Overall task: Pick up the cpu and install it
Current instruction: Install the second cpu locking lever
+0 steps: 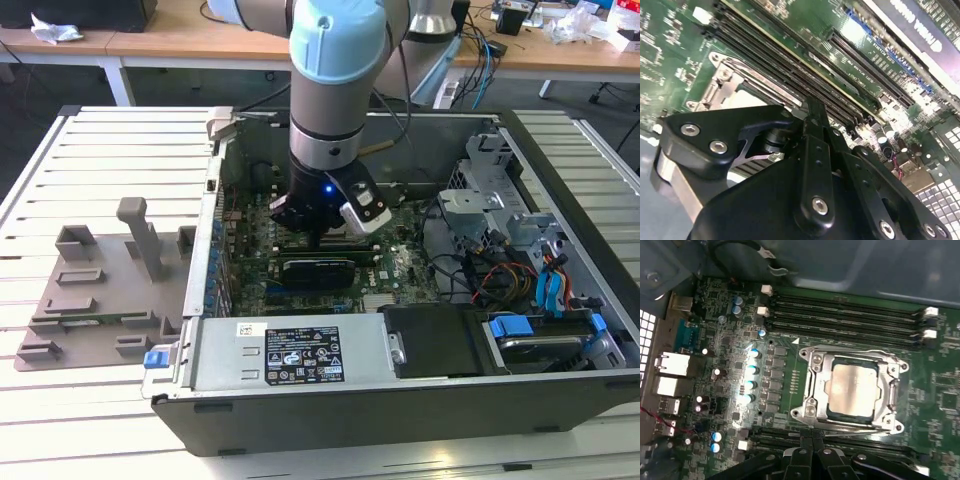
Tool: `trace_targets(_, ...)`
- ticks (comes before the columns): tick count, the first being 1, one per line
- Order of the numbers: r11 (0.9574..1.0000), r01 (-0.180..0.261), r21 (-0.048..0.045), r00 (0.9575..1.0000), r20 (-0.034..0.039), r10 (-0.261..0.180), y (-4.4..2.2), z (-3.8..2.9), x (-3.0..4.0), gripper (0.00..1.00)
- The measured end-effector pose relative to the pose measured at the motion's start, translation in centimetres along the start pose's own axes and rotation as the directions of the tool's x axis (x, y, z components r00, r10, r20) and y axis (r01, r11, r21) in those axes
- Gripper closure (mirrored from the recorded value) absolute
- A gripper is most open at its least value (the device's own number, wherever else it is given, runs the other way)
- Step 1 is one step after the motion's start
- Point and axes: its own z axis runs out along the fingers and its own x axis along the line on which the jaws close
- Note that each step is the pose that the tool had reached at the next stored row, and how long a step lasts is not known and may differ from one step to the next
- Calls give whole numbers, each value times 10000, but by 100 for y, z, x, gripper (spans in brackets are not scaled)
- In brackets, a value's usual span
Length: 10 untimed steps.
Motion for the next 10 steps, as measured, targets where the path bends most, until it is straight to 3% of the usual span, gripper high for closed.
trace_targets(7,9999,4,-116,10000,15,-4,73,89,127,89)
trace_targets(10,9997,15,-234,10000,29,-14,80,105,143,89)
